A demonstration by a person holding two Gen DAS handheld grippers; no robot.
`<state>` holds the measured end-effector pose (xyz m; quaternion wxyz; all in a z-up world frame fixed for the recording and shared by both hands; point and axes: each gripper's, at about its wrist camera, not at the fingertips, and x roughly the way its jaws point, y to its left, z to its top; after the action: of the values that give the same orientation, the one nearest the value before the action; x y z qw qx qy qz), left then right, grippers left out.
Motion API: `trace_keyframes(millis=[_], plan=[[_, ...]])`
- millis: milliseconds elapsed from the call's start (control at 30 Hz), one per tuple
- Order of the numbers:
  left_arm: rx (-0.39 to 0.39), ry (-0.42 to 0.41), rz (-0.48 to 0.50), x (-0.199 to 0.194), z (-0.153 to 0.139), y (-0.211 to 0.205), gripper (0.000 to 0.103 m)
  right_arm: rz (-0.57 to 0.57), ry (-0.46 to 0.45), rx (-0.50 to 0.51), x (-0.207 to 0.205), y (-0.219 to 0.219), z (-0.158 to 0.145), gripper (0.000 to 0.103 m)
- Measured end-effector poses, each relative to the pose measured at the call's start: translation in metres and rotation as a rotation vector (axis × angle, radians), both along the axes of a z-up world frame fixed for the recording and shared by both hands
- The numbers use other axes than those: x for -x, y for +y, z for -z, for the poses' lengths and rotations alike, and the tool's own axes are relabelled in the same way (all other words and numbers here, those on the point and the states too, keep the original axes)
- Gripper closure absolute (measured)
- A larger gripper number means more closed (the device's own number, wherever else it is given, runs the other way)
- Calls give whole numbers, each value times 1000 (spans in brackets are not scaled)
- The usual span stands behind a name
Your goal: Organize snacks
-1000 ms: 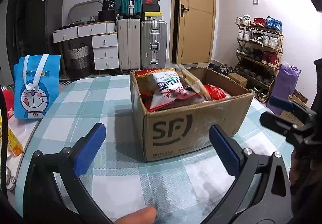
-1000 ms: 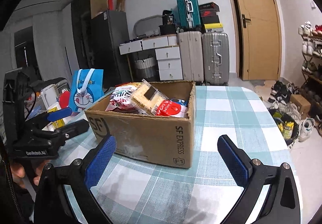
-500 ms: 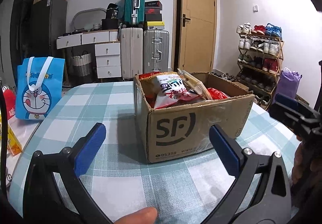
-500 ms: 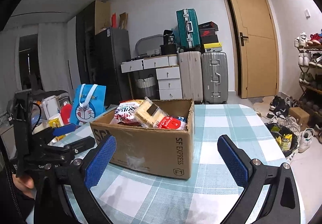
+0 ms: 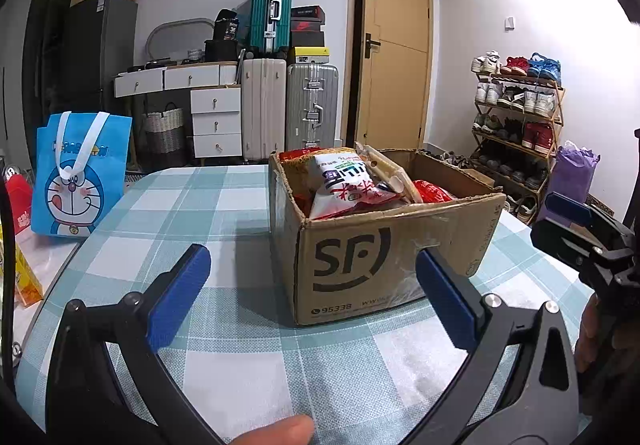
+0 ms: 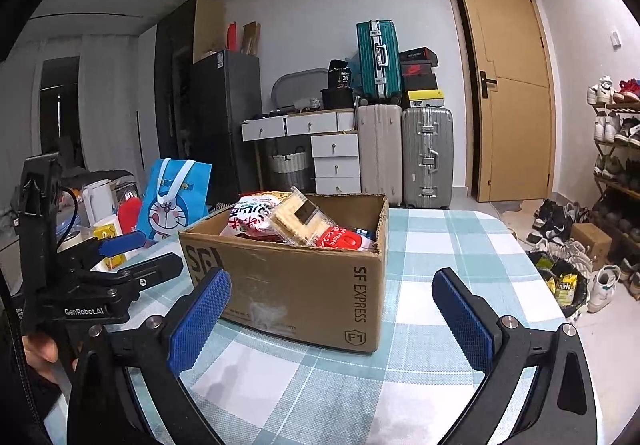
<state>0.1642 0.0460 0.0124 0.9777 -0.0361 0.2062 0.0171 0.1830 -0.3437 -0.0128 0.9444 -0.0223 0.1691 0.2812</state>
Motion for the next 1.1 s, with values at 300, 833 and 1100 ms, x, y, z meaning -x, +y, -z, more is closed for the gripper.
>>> trace_keyframes(millis=[300,833,1100], plan=[[7,-2,-4,1,0,1,1,-2,8,0,-2,1,1,0],[6,-2,-4,1,1,1,1,3,14,-10,-3,0,3,0],[7,-3,-3,1,0,1,1,2,12,-11,-1,-1,4,0]])
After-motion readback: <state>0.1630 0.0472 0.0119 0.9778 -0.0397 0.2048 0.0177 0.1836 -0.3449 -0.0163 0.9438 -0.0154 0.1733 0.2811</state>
